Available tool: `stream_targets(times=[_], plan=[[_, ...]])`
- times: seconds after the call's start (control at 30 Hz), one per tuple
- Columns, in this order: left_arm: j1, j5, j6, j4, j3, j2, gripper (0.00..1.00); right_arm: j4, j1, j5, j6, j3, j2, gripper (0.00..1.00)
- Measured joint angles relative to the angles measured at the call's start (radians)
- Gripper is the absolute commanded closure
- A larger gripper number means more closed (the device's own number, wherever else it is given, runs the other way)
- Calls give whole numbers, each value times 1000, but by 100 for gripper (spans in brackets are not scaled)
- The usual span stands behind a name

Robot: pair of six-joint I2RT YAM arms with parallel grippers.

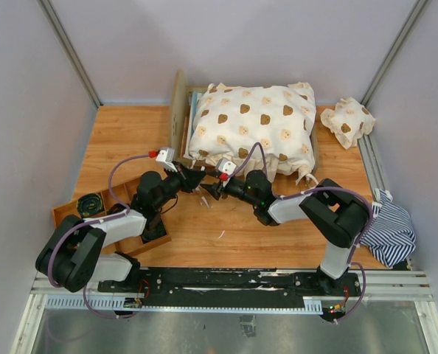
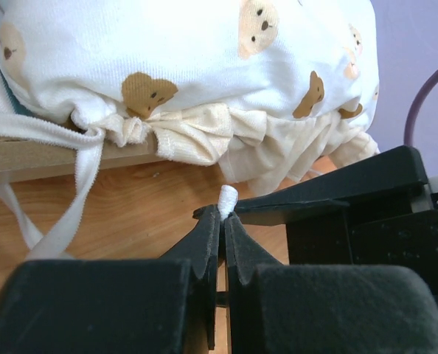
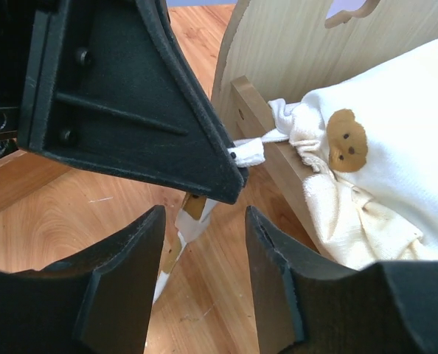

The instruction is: Set up the pet bed

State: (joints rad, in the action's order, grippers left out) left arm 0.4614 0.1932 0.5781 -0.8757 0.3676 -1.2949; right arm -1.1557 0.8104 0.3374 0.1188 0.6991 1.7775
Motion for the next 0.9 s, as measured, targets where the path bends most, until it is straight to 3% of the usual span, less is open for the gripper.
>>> stream_targets(times=[0.07, 0.2, 0.23, 0.43, 0.9], plan=[[0, -1, 14, -7, -5, 0, 95, -25, 0, 3, -8, 0, 18, 63], [0, -9, 30, -15, -18, 0, 92, -53, 0, 0, -16, 1, 34, 97], [0, -13, 33, -16, -21, 0, 89, -59, 0, -2, -16, 1, 35, 99], [0, -43, 44, -7, -23, 6, 60, -82, 0, -10, 3, 1, 44, 100], [-18, -301, -44, 307, 18, 82, 59, 133, 0, -63, 311, 124, 92, 100]])
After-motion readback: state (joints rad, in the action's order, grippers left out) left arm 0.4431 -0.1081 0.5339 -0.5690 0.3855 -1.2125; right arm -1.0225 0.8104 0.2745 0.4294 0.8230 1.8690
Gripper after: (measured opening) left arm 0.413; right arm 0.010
